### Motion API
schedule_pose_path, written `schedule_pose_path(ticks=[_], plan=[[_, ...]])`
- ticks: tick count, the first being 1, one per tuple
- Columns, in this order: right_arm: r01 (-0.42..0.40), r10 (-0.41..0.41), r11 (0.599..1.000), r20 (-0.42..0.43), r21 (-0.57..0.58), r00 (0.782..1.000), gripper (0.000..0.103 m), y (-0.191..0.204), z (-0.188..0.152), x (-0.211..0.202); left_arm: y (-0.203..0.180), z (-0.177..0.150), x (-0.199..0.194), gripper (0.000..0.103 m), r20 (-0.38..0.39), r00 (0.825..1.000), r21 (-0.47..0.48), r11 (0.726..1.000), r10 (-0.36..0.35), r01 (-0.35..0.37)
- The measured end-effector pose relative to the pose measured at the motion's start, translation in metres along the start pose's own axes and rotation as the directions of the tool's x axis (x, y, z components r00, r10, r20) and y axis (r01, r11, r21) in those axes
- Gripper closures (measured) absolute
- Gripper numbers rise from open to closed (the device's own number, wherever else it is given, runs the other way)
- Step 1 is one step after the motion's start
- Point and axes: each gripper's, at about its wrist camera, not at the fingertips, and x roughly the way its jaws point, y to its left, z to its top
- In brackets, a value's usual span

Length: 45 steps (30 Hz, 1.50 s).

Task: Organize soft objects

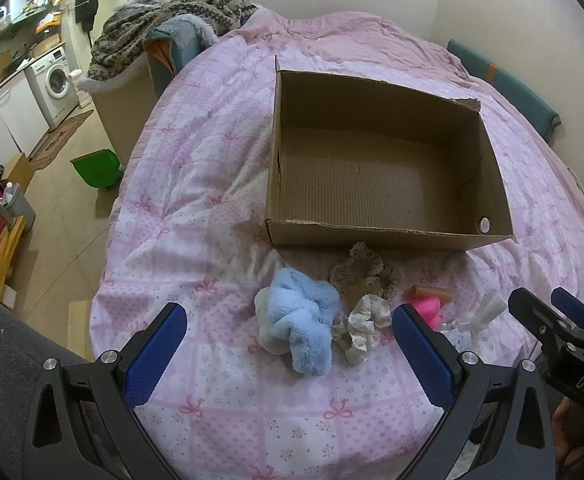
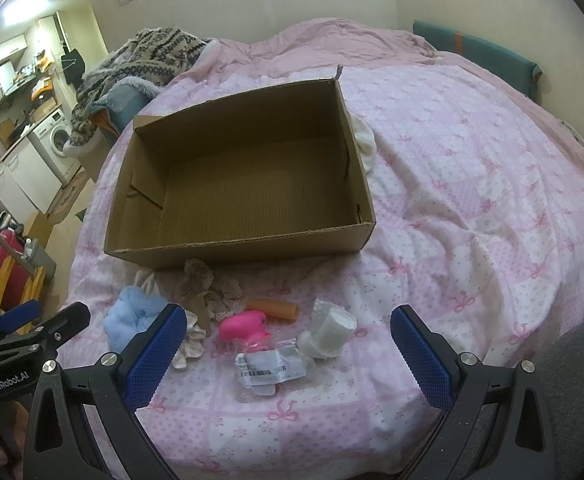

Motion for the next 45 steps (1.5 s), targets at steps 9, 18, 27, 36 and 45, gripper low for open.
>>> schedule_pose_path(ticks=[9,18,27,36,45], plan=[[-0.001,0.001,1.000,-0.003,-0.001,1.000,0.000,-0.0010,-0.0013,0.0008,0.0004,-0.0004,0.0002,0.000,0.000,1.000,0.002,1.000,-0.001,0.001],[-0.002,0.002,1.000,-0.004,0.001,1.000,0.000,-0.0014,-0.0010,0.0011,0.0010,-0.0015,0.0015,0.000,-0.005,1.000,0.000,1.000,0.006,-0.006],[-0.002,0.002,1.000,-0.005,0.001,1.000,0.000,-0.0016,-0.0017,0.0006,0.0009,-0.0022,0.0030,0.000,-0.009,1.000,0.002,1.000,0.004,-0.004],[-0.002,0.002,1.000,-0.006,0.001,1.000,0.000,-0.0011,-0.0013,0.0019,0.0005,-0.0025,0.0029,0.000,-0.012,1.000,-0.001,1.000,0.002,-0.002],[-0.002,0.002,1.000,-0.007,0.002,1.000,0.000,-0.0012,-0.0014,0.0020,0.0003,-0.0026,0.0030,0.000,-0.013,1.000,-0.001,1.000,0.002,-0.002]])
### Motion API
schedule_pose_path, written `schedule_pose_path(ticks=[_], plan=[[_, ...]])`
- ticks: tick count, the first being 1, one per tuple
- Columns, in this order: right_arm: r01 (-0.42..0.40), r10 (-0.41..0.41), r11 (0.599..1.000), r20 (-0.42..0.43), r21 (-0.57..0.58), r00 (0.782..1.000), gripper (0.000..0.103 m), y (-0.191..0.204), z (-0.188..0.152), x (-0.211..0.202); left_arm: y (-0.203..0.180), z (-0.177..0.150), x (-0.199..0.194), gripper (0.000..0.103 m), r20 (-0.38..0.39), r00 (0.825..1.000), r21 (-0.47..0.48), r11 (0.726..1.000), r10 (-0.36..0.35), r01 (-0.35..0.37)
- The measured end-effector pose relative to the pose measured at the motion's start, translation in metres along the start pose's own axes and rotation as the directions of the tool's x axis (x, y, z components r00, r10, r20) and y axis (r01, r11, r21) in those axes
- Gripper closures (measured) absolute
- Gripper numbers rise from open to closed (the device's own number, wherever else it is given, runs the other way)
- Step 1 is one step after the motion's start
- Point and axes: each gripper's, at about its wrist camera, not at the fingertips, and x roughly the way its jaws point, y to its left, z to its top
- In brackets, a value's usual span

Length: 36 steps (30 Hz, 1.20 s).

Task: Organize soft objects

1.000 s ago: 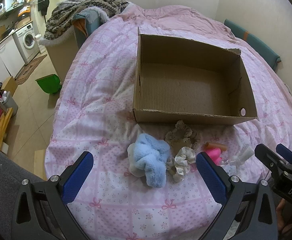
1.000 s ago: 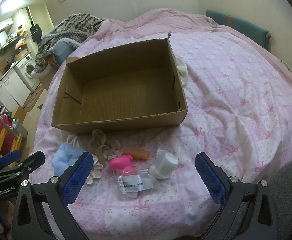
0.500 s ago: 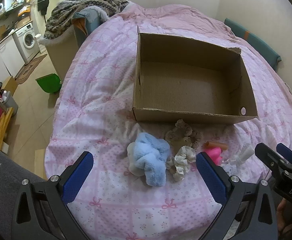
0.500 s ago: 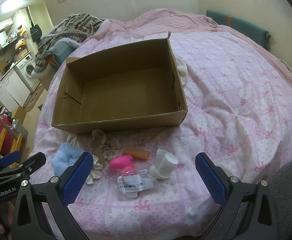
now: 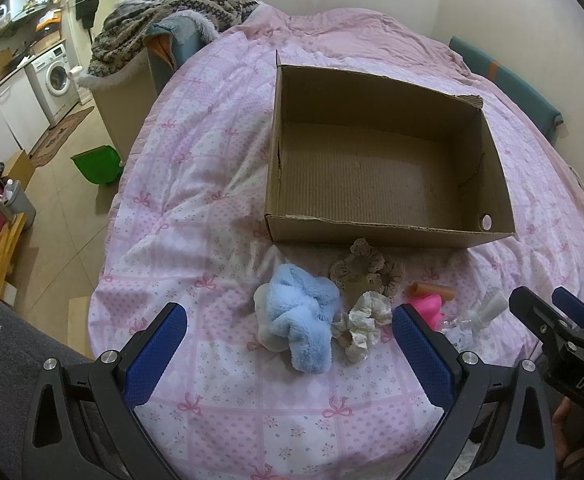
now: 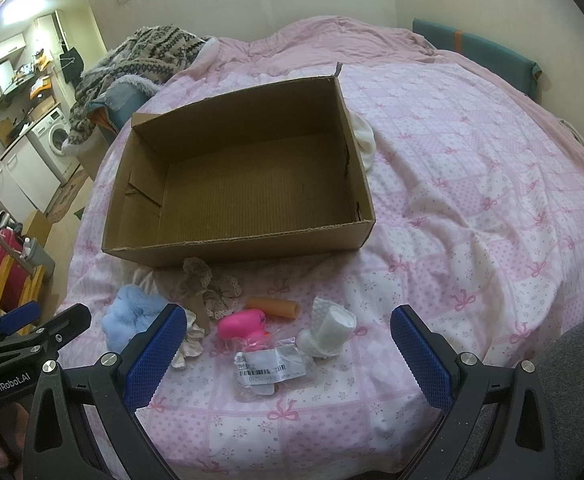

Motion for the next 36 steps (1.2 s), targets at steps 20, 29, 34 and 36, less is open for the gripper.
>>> schedule_pose_path(ticks=[20,29,34,36], plan=[[-0.026,0.028,0.999,-0.040,0.038,0.999,0.000,-0.009,0.001,0.008,0.001,0.002,0.000,0.000,-0.009,1.000,-0.001,1.000,0.028,-0.028],[-0.082,0.108,0.983,-0.154,0.165,0.982,0.000,-0.043,0.033,0.018,0.021,0.032,0.022,0.000,-0.160,0.986,-0.048,0.998,0.043,-0.051],[-0.099,0.187,0.949,-0.279,0.300,0.942,0.000,-0.074,0.039,0.052,0.032,0.038,0.045,0.001,-0.248,0.968,-0.075,0.995,0.040,-0.060],[-0.082,0.191,0.942,-0.316,0.327,0.929,0.000,-0.081,0.035,0.065,0.034,0.039,0.052,0.001,-0.267,0.963,-0.084,0.995,0.034,-0.058]])
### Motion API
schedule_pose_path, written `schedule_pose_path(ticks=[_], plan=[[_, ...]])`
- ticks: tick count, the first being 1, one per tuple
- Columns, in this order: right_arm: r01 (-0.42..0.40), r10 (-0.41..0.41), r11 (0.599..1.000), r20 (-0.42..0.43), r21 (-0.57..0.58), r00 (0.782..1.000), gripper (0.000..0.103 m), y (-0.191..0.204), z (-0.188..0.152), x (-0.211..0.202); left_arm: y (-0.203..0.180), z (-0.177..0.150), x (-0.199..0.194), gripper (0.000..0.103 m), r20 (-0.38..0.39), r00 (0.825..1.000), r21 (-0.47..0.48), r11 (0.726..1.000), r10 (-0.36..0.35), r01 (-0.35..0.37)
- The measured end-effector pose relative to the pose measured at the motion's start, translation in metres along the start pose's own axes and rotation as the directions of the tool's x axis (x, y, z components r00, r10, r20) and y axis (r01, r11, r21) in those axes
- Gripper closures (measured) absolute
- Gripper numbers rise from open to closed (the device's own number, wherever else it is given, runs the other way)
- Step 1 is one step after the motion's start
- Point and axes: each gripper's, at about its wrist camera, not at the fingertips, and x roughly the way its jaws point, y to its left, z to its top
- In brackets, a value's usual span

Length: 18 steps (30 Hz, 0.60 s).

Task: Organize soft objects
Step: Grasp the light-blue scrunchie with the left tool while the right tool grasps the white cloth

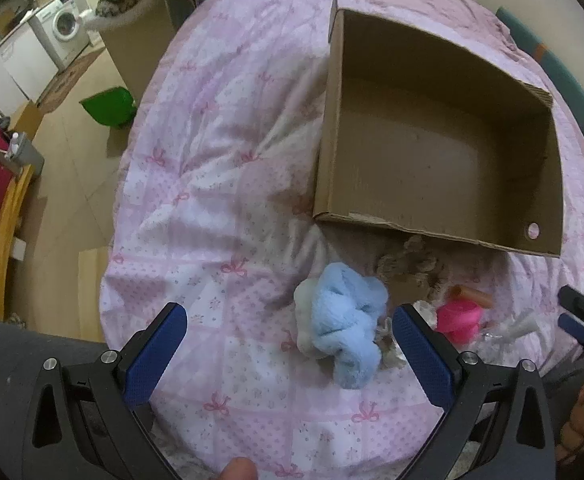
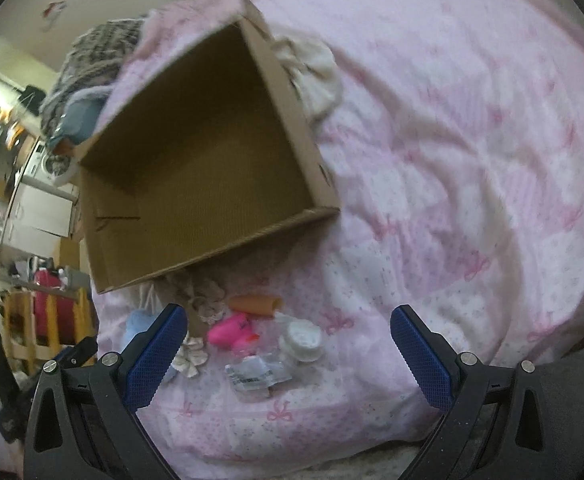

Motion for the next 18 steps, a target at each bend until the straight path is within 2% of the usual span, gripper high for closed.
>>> schedule_pose_path(ticks=[3,5,7,9,10,11,13,14,15,18], plan=[[-0.011,0.013,0.999,-0.069,0.032,0.998,0.002,-0.008,-0.001,0.021,0.001,0.004,0.011,0.001,-0.021,1.000,-0.010,1.000,-0.008,0.008],[-0.027,0.030,0.999,-0.104,0.028,0.994,0.014,-0.006,-0.003,0.032,0.000,0.005,0.018,0.006,-0.031,0.999,-0.010,1.000,-0.013,0.013],[-0.017,0.018,1.000,-0.120,0.010,0.993,0.019,-0.002,-0.004,0.039,-0.001,0.005,0.024,0.007,-0.047,0.999,-0.013,1.000,-0.025,0.025],[-0.014,0.011,1.000,-0.138,-0.019,0.990,0.036,0.004,-0.006,0.045,0.000,0.006,0.030,0.008,-0.053,0.998,-0.027,0.999,-0.040,0.039],[-0.017,0.013,1.000,-0.147,-0.026,0.989,0.051,0.005,-0.007,0.047,0.000,0.006,0.033,0.008,-0.052,0.998,-0.030,0.999,-0.045,0.043],[-0.016,0.011,0.999,-0.157,-0.031,0.988,0.062,0.006,-0.009,0.049,-0.001,0.007,0.036,0.008,-0.056,0.997,-0.029,0.998,-0.049,0.047],[0.002,-0.008,0.999,-0.160,-0.038,0.987,0.070,0.006,-0.010,0.049,-0.001,0.007,0.042,0.009,-0.074,0.995,-0.036,0.998,-0.059,0.057],[0.014,-0.021,0.999,-0.144,-0.044,0.989,0.081,0.005,-0.010,0.048,0.000,0.007,0.046,0.009,-0.091,0.993,-0.046,0.996,-0.078,0.074],[0.024,-0.030,0.998,-0.124,-0.051,0.992,0.085,0.006,-0.010,0.044,0.000,0.007,0.049,0.010,-0.105,0.990,-0.054,0.995,-0.092,0.086],[0.003,-0.006,0.999,-0.047,-0.052,0.999,0.090,0.011,-0.010,0.030,-0.005,0.006,0.057,0.015,-0.137,0.985,-0.047,0.994,-0.103,0.097]])
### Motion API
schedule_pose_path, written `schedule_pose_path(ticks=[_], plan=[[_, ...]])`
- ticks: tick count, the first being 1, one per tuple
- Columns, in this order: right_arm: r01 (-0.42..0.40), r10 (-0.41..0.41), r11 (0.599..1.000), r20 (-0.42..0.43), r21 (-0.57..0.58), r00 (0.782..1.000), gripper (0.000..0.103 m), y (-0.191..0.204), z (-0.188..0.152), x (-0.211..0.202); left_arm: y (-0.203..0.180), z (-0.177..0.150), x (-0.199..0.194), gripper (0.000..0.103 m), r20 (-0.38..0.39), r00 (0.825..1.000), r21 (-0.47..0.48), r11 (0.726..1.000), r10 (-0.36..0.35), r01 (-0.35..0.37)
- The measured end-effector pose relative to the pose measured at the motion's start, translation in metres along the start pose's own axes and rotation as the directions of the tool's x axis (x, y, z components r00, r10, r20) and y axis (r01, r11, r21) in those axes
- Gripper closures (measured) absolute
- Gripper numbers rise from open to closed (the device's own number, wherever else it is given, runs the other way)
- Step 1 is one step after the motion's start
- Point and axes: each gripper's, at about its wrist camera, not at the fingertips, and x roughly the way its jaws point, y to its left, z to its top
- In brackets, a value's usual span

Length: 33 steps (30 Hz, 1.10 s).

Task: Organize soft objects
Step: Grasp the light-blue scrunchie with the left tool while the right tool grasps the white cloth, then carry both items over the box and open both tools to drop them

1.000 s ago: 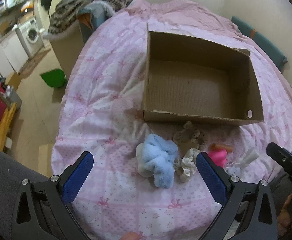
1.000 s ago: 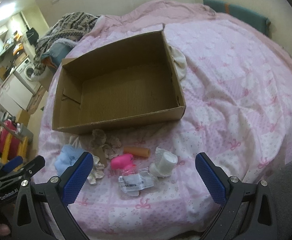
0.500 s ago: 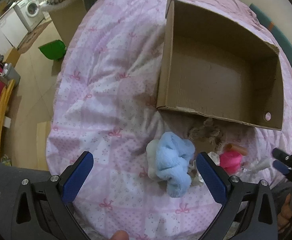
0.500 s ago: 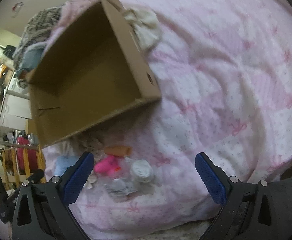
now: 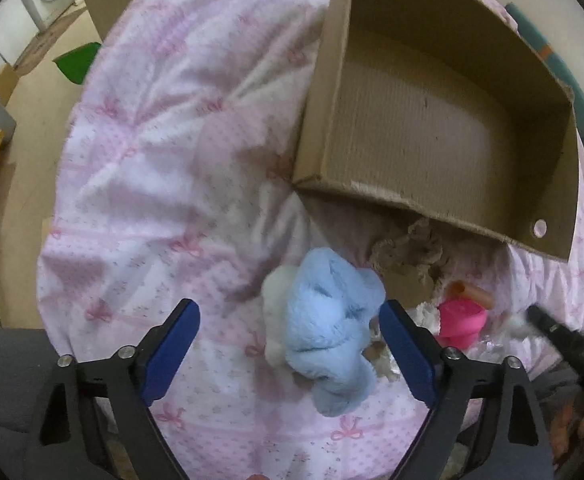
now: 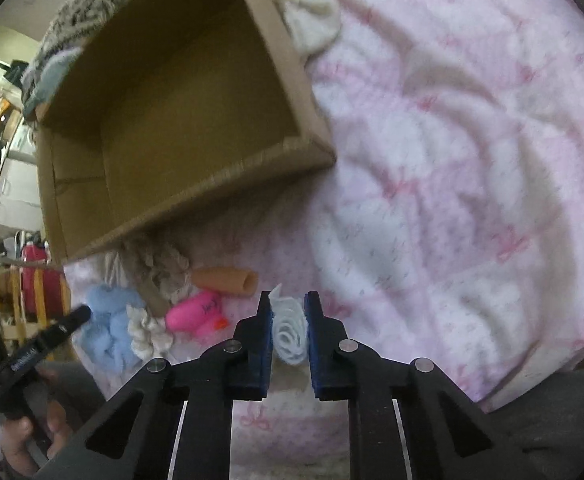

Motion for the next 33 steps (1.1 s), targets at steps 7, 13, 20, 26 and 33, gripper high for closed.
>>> schedule_pose_path(ticks=[7,13,20,26,33], plan=[[-0.084,0.093,0.994,0.152,-0.066,0.984,0.092,0.012,-0.003,-0.033,-0.008,0.002,0.019,0.032,-0.050,0.999,0.017,1.000,-0.009,0.010],[-0.105,0.119,0.990,0.165,-0.092,0.979,0.092,0.012,-0.003,-0.042,-0.016,-0.001,0.031,0.064,-0.082,0.996,0.048,0.998,-0.030,0.034],[-0.119,0.143,0.983,0.167,-0.143,0.976,0.092,0.022,-0.006,-0.041,-0.003,-0.005,0.006,0.079,-0.009,0.999,0.032,0.999,-0.036,0.036],[-0.175,0.205,0.971,0.187,-0.165,0.961,0.092,0.025,-0.011,-0.054,0.006,-0.019,-0.049,0.079,0.153,0.988,0.042,0.999,-0.010,0.003],[-0.208,0.252,0.958,0.229,-0.199,0.940,0.092,0.039,-0.006,-0.082,-0.011,-0.011,-0.086,0.079,0.268,0.963,0.057,0.998,-0.006,-0.009]])
